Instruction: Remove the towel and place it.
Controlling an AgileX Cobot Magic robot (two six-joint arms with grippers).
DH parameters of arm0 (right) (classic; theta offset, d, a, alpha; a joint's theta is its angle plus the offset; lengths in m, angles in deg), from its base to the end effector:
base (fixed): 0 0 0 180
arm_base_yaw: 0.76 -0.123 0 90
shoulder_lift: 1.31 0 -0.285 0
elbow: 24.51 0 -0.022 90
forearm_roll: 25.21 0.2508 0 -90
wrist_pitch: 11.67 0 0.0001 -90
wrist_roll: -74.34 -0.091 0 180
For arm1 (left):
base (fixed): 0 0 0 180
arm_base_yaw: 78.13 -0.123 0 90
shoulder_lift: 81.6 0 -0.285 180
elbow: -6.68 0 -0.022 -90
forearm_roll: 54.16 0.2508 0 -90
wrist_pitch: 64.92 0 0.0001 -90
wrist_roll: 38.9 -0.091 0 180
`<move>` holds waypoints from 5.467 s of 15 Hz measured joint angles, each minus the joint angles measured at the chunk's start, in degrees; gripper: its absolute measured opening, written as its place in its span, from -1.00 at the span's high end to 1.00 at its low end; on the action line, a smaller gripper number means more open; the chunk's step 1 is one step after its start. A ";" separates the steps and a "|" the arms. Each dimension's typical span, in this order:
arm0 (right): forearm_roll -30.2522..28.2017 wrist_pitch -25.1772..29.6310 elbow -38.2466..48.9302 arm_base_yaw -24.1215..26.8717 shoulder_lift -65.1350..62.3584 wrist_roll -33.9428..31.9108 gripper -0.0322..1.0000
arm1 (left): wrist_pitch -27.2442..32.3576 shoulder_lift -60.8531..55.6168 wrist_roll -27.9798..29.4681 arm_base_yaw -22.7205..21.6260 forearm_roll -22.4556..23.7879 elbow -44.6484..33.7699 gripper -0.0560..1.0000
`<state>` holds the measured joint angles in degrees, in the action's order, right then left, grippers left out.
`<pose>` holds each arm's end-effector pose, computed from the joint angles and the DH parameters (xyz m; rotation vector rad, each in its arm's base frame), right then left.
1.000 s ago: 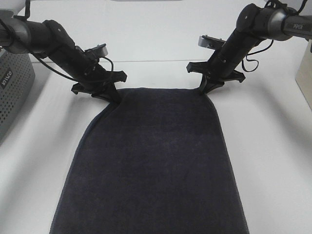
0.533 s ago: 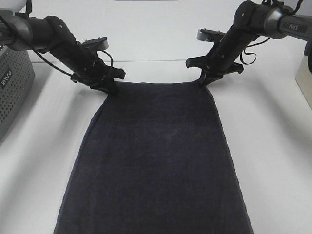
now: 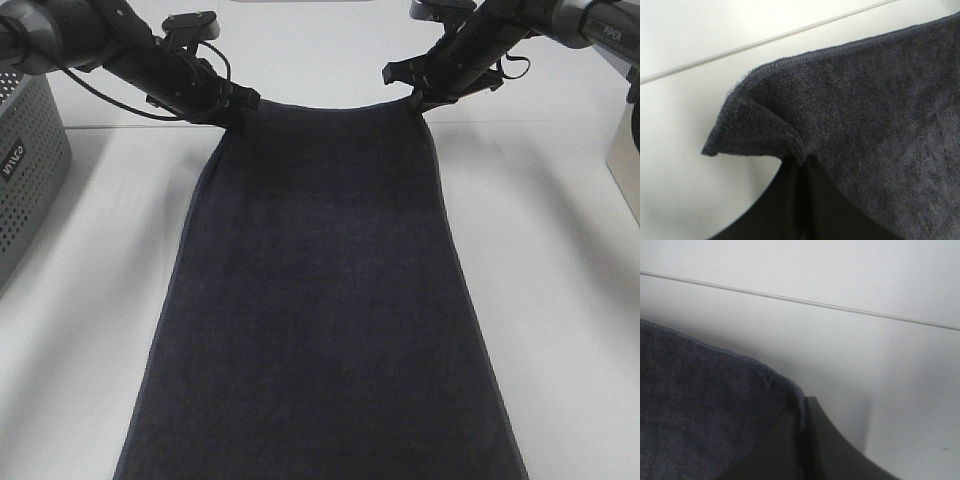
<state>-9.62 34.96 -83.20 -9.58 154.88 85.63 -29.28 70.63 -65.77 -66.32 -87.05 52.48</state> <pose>0.5564 0.1043 0.1557 -0.2835 2.4812 0.3064 0.5395 -0.1423 0.1423 0.3793 2.3698 -0.4893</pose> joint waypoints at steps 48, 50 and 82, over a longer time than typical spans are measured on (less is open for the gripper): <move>8.25 -27.56 -0.06 -0.11 9.57 2.52 0.93 | -30.02 8.77 -6.88 0.29 -0.40 0.00 0.88; 8.42 -28.07 -0.06 -0.11 9.57 2.52 0.91 | -30.25 8.77 -6.88 0.29 -0.40 0.00 0.82; -3.50 23.09 -0.11 8.19 -22.35 -10.66 -0.39 | 28.36 -25.38 26.24 -17.07 32.26 0.11 -0.34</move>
<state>-13.12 58.05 -83.31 -1.39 132.53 74.97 -0.92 45.25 -39.53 -83.40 -54.79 52.59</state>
